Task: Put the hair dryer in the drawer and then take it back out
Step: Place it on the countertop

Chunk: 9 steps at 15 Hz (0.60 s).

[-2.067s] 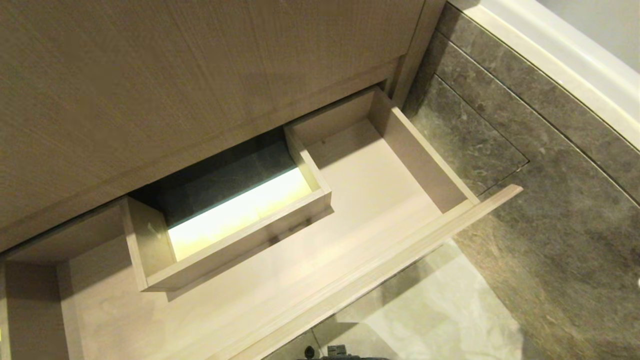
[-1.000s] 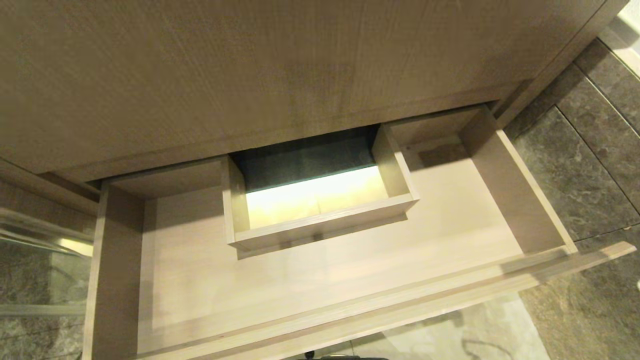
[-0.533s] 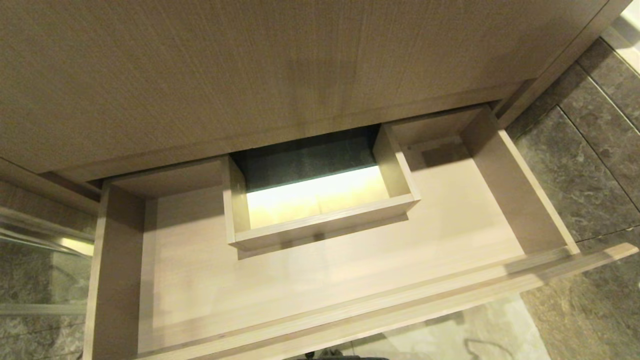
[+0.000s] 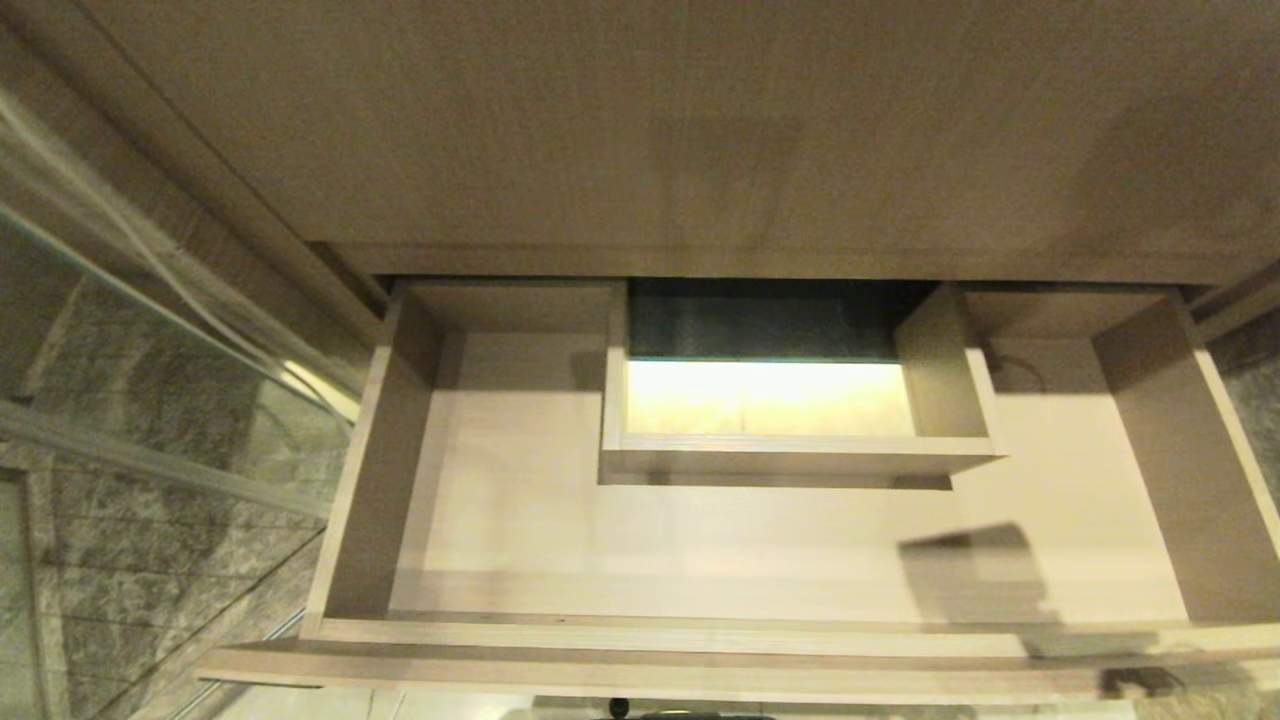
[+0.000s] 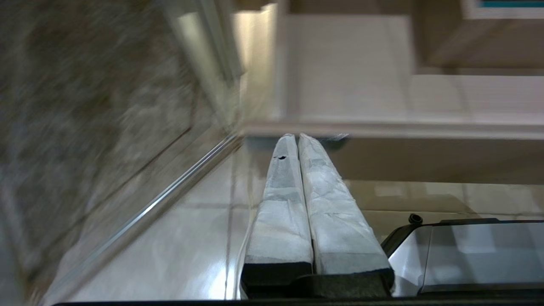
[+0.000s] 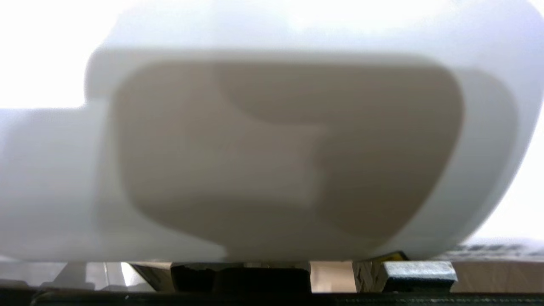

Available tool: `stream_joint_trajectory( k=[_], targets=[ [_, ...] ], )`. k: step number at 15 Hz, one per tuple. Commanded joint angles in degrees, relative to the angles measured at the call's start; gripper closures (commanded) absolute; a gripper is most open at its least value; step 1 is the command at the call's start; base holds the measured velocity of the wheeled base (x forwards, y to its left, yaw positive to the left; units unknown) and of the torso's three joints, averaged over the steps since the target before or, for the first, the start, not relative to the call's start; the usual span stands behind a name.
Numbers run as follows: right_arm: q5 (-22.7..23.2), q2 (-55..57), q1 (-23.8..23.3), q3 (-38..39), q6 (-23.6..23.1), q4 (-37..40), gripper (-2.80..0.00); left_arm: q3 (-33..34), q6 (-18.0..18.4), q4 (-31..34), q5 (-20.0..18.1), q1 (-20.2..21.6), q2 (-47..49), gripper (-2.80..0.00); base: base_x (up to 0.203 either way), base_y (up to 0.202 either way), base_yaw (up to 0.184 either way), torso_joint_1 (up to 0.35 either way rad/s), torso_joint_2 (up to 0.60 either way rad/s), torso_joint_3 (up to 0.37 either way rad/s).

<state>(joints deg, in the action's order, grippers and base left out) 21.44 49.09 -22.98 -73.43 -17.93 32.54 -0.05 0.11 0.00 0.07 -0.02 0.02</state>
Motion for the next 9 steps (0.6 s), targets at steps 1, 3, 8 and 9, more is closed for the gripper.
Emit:
stream_joint_trajectory(
  k=[1, 3, 8, 9],
  targets=[
    [-0.1, 0.1, 0.0, 0.1, 0.0, 0.4, 0.0, 0.0, 0.0, 0.0, 0.0, 0.0, 0.0, 0.0, 0.004, -0.007, 0.177, 0.007, 0.0, 0.002],
    [0.0, 0.1, 0.0, 0.0, 0.0, 0.6, 0.0, 0.0, 0.0, 0.0, 0.0, 0.0, 0.0, 0.0, 0.0, -0.006, 0.102, 0.002, 0.0, 0.001],
    [0.0, 0.0, 0.0, 0.0, 0.1, 0.7, 0.0, 0.0, 0.0, 0.0, 0.0, -0.1, 0.0, 0.0, 0.0, 0.0, 0.0, 0.0, 0.0, 0.0],
    [0.0, 0.0, 0.0, 0.0, 0.1, 0.6, 0.0, 0.0, 0.0, 0.0, 0.0, 0.0, 0.0, 0.0, 0.0, 0.0, 0.0, 0.0, 0.0, 0.0]
  ],
)
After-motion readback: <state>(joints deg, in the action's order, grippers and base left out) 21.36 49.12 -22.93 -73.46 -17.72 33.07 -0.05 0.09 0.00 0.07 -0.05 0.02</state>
